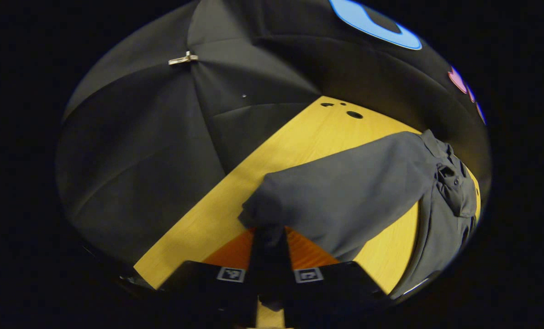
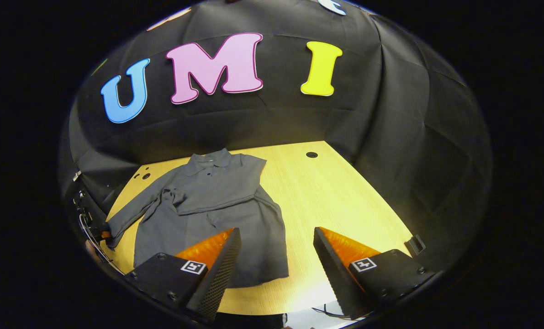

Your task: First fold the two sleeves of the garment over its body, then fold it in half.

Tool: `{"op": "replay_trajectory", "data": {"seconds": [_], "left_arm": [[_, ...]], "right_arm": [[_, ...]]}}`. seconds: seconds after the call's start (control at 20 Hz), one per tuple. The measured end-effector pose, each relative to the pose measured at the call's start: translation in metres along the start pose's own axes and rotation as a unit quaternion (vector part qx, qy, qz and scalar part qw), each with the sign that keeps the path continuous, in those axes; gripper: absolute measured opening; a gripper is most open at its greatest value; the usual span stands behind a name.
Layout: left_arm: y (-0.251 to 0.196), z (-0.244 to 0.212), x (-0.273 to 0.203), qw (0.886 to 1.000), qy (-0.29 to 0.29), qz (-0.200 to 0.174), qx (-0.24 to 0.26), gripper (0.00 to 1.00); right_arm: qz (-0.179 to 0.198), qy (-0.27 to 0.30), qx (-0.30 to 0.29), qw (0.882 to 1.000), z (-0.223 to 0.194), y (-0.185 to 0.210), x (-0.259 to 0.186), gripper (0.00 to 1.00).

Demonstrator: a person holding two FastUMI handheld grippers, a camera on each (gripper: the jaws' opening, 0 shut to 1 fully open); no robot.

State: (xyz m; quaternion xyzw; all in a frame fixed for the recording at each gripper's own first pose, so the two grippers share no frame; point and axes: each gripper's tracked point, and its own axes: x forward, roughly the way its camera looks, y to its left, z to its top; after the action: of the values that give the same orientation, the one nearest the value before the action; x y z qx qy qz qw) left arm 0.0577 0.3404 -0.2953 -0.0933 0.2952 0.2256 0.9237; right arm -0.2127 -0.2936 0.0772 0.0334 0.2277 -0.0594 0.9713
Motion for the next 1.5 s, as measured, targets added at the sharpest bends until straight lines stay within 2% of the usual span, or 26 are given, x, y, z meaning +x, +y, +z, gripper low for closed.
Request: {"op": "replay_trajectory", "data": {"seconds": [0.05,0.15,0.3,0.55,0.7,1.05,1.3,1.5], "left_arm": [[0.0,0.002,0.0,1.0,-0.004,0.001,0.01,0.13],[-0.001,0.004,-0.002,1.0,0.0,-0.006,0.0,0.06],[0.001,0.011,-0.008,1.0,0.009,0.001,0.017,0.06],[-0.024,0.071,-0.039,0.999,-0.045,-0.021,-0.003,0.06],[-0.042,0.103,-0.053,0.998,-0.056,-0.016,0.027,0.05],[-0.155,0.183,-0.088,0.987,-0.123,-0.087,0.06,0.05],[-0.251,0.194,-0.106,0.974,-0.143,-0.145,0.098,0.05],[-0.33,0.18,-0.118,0.965,-0.137,-0.185,0.126,0.05]], "right_arm": [[0.004,0.002,0.001,1.0,-0.002,0.003,0.003,0.99],[0.017,0.009,0.001,1.0,-0.004,0.011,0.009,0.99],[0.024,0.001,-0.008,1.0,0.005,0.013,0.019,0.99],[0.033,-0.006,0.003,0.999,0.014,0.009,0.034,0.99],[0.033,-0.003,0.013,0.999,0.014,0.0,0.043,0.99],[0.026,0.009,0.022,0.999,0.007,-0.032,0.051,0.99],[0.024,0.012,0.039,0.999,0.008,-0.049,0.058,0.99],[0.02,0.015,0.047,0.999,0.008,-0.062,0.063,0.99]]}}
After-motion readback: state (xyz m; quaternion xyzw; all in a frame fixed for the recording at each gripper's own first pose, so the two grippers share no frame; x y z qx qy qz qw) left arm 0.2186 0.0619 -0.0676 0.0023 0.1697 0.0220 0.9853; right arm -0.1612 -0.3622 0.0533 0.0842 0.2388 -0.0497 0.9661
